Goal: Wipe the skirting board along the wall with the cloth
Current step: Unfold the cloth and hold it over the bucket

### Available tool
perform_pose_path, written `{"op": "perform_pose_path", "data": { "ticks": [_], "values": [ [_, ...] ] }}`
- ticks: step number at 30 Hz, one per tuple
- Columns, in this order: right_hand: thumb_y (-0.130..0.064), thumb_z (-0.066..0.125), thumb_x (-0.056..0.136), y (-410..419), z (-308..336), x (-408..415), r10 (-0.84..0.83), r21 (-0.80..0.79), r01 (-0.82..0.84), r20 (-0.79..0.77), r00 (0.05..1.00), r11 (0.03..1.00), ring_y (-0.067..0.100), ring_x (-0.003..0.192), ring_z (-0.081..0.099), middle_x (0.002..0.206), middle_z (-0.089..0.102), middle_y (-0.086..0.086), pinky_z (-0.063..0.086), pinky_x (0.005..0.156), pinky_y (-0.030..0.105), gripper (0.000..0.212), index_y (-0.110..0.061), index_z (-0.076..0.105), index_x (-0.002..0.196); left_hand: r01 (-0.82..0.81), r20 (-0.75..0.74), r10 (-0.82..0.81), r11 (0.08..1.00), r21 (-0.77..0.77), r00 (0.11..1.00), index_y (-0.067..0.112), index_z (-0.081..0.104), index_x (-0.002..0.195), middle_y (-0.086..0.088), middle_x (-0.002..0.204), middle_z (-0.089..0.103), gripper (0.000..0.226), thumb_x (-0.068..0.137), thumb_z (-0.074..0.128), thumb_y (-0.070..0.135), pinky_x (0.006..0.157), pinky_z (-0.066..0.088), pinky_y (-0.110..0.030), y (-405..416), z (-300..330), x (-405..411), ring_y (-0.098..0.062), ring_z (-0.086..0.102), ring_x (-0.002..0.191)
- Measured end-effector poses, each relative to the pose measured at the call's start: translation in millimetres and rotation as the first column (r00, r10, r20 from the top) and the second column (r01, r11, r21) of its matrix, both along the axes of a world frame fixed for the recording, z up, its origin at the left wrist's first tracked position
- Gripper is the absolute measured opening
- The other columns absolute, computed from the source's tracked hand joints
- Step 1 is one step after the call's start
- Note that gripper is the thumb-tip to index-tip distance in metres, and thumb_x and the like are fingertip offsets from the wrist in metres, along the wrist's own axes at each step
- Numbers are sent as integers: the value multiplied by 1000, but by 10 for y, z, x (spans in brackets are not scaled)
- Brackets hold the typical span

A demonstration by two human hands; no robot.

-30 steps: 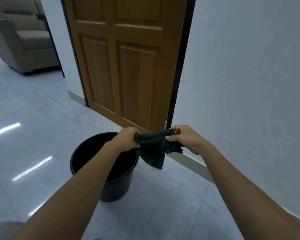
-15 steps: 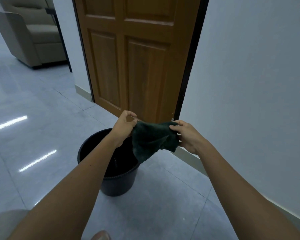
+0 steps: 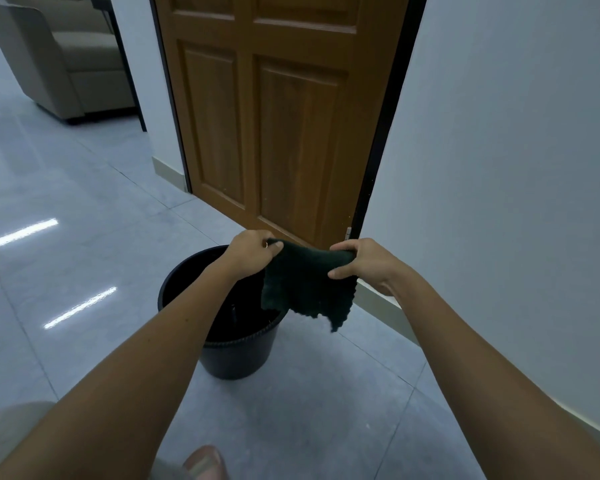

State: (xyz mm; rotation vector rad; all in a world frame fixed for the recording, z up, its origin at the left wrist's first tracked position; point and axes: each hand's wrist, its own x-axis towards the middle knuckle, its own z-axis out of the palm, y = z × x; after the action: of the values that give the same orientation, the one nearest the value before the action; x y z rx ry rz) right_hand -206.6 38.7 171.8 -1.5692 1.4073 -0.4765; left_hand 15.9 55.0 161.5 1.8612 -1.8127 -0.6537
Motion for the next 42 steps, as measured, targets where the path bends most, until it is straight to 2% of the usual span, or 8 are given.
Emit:
{"op": "perform_pose_path", "data": {
  "ticks": [4,10,15,19,23,30,38,42],
  "values": [
    [-19,69,85,-17,100,54,-29,-193,7,-113,993,981,21,91,60,93,63,4,48,71,25,11,-12,66,94,-76,-249,84,996,43,965,9,59,115,-5,109,60,37,100,38,36,86,40,-33,-10,-60,-38,-23,56,104],
    [-37,55,93,-49,77,69,-158,-92,172,143,977,981,16,92,55,100,61,0,40,76,30,28,-13,59,107,-258,-485,212,966,-28,848,12,56,107,-4,104,61,32,99,41,39,92,48,-39,-46,-144,-112,-22,58,102],
    [-39,53,94,-208,-304,252,-298,-108,336,267,916,936,22,105,57,112,64,3,49,91,36,35,-14,61,117,-358,-474,292,932,-52,831,14,51,102,-2,97,59,25,99,42,38,75,43,-31,-185,-261,-167,-19,55,90],
    [-40,52,94,-464,-537,405,-388,-45,419,298,872,907,25,109,57,116,62,5,48,99,43,38,-13,59,120,-447,-510,383,895,-2,770,9,51,115,-10,114,60,32,100,41,35,81,46,-32,-364,-430,-195,-25,58,104],
    [-43,48,95,-723,-764,520,-400,-112,444,282,872,889,24,111,56,120,59,5,49,98,43,40,-15,54,123,-489,-547,404,872,-12,734,9,51,119,-9,115,62,34,100,41,36,88,50,-35,-604,-606,-158,-24,59,105],
    [-38,48,95,-480,-1584,501,-437,-161,479,239,867,863,21,100,60,103,64,3,51,87,34,27,-15,58,106,-450,-460,382,892,-44,801,12,54,102,-1,85,60,23,100,43,32,58,43,-24,-464,-1367,-136,-12,56,74],
    [-38,46,96,-496,-1837,734,-590,-72,624,259,765,778,21,110,58,120,62,6,50,97,38,38,-10,57,121,-595,-470,506,802,-50,723,14,53,103,1,85,59,24,99,43,35,57,41,-17,-494,-1629,-258,-4,55,74],
    [-35,41,100,-567,-1990,823,-651,70,647,111,751,759,27,112,57,122,60,11,46,94,34,38,-6,55,120,-616,-334,609,782,100,719,10,54,106,-1,85,56,31,99,41,37,63,42,-28,-637,-1759,-252,-12,53,72]
  ]
}}
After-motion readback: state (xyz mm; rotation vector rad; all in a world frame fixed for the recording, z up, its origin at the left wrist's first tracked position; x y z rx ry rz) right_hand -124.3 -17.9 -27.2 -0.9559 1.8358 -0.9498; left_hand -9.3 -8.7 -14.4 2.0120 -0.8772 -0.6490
